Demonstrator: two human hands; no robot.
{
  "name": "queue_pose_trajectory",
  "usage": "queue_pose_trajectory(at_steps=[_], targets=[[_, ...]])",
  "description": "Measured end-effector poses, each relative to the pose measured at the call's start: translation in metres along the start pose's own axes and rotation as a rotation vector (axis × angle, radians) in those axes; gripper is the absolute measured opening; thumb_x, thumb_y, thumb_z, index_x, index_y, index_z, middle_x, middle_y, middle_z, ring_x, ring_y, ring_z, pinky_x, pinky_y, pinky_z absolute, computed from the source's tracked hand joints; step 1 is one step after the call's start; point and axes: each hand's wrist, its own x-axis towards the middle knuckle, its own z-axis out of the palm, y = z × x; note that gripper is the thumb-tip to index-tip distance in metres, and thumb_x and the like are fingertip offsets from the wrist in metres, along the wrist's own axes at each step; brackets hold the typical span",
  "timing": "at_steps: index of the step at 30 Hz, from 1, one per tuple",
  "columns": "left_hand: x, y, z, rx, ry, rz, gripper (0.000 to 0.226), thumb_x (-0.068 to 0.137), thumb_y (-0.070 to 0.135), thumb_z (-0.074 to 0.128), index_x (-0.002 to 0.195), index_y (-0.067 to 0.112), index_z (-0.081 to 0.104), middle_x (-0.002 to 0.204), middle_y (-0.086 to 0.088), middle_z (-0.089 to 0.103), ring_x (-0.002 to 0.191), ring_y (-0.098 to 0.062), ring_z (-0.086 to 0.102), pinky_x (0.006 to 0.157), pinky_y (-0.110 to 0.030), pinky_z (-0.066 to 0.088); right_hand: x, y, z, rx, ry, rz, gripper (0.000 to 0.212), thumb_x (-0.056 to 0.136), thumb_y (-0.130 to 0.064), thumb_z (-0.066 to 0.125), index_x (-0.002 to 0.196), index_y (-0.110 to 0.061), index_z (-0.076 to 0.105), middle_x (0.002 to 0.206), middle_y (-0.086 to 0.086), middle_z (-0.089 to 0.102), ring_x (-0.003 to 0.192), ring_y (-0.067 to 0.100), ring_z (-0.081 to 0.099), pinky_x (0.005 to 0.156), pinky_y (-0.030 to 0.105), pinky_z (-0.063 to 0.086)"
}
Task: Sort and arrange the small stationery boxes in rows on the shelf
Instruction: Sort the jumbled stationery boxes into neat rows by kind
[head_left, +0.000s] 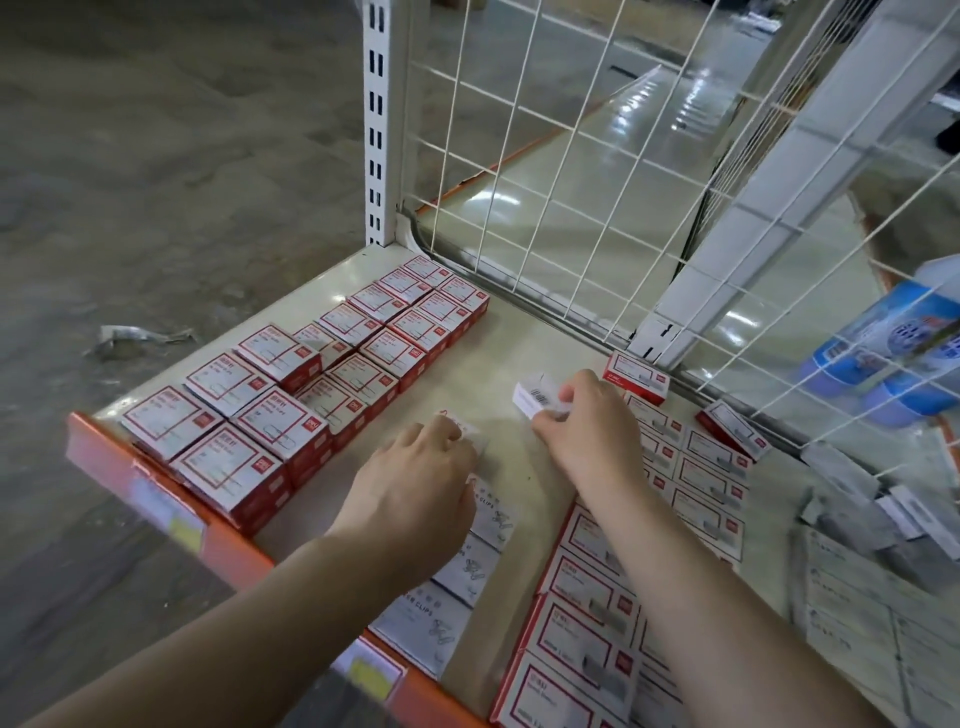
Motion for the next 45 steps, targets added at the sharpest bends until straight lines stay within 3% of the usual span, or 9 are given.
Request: queue_pose_trajectory(at_steps=[6,12,17,21,26,31,36,39,45], targets=[[0.000,0.019,0.001,-0.027,-0.005,0.026,0.037,0.096,0.022,0.038,0.132,0.025,0.046,0.136,0.005,0.039,0.122,-0.015,0.037,0.099,-0.028,0.035,-0.016,0.022,-0.019,0.158,0.021,0.006,0.020,0.085,-0.025,0.063,0.102,-0.016,0.056,0.101,-0.002,0.061,0.082,0.013,0.059,0.067,0.027,0.055],[-0.001,0.035,0.005,-0.059,0.010,0.025,0.041,0.096,0.027,0.042,0.137,0.024,0.040,0.134,0.004,0.041,0.122,-0.015,0.037,0.101,-0.029,0.036,-0.042,0.043,-0.041,0.308,0.040,-0.028,0.009,0.085,-0.023,0.063,0.092,-0.017,0.062,0.087,-0.009,0.063,0.077,0.004,0.059,0.065,0.020,0.054],[-0.002,0.050,0.010,-0.102,0.022,0.031,0.055,0.095,0.035,0.045,0.145,0.031,0.023,0.140,0.007,0.038,0.128,-0.015,0.034,0.103,-0.029,0.032,-0.065,0.058,-0.055,0.369,-0.041,-0.023,0.008,0.086,-0.028,0.060,0.085,-0.022,0.065,0.080,-0.013,0.064,0.073,-0.003,0.058,0.055,0.008,0.042],[-0.002,0.058,0.015,-0.088,0.046,0.142,0.052,0.092,0.041,0.049,0.140,0.038,0.031,0.131,0.010,0.044,0.119,-0.013,0.039,0.098,-0.027,0.034,-0.078,0.064,-0.061,0.387,-0.091,-0.027,0.008,0.087,-0.029,0.059,0.080,-0.029,0.064,0.076,-0.016,0.063,0.070,-0.009,0.056,0.055,0.007,0.042],[0.000,0.063,0.018,-0.090,0.064,0.245,0.042,0.093,0.037,0.048,0.135,0.032,0.044,0.125,0.011,0.048,0.112,-0.011,0.042,0.093,-0.023,0.033,-0.088,0.068,-0.063,0.391,-0.132,-0.027,0.009,0.089,-0.029,0.057,0.084,-0.029,0.064,0.080,-0.017,0.064,0.071,-0.010,0.055,0.055,0.006,0.040],[-0.002,0.061,0.018,-0.168,0.030,0.169,0.036,0.097,0.027,0.041,0.132,0.021,0.046,0.125,0.004,0.051,0.109,-0.014,0.049,0.089,-0.025,0.044,-0.091,0.077,-0.062,0.386,-0.180,0.006,0.015,0.093,-0.025,0.051,0.101,-0.032,0.062,0.090,-0.019,0.063,0.081,0.003,0.060,0.065,0.015,0.049],[-0.005,0.060,0.021,-0.285,0.016,0.088,0.031,0.098,0.029,0.038,0.120,0.016,0.056,0.108,0.002,0.052,0.091,-0.012,0.053,0.074,-0.020,0.049,-0.096,0.078,-0.060,0.369,-0.300,-0.030,0.046,0.085,-0.011,0.063,0.122,-0.037,0.051,0.104,-0.024,0.056,0.095,-0.003,0.055,0.084,0.024,0.052],[-0.003,0.058,0.025,-0.351,-0.005,0.021,0.029,0.098,0.028,0.038,0.110,0.015,0.062,0.102,0.000,0.059,0.084,-0.013,0.057,0.071,-0.025,0.053,-0.099,0.075,-0.058,0.364,-0.334,-0.058,0.056,0.081,-0.015,0.070,0.124,-0.043,0.047,0.109,-0.023,0.056,0.099,-0.003,0.054,0.088,0.025,0.049],[0.000,0.057,0.028,-0.483,0.022,-0.086,0.034,0.097,0.024,0.043,0.128,0.014,0.054,0.114,-0.002,0.063,0.091,-0.011,0.055,0.080,-0.021,0.050,-0.103,0.072,-0.057,0.321,-0.279,-0.105,0.048,0.081,-0.022,0.069,0.121,-0.041,0.050,0.110,-0.024,0.057,0.100,-0.006,0.053,0.078,0.014,0.044]])
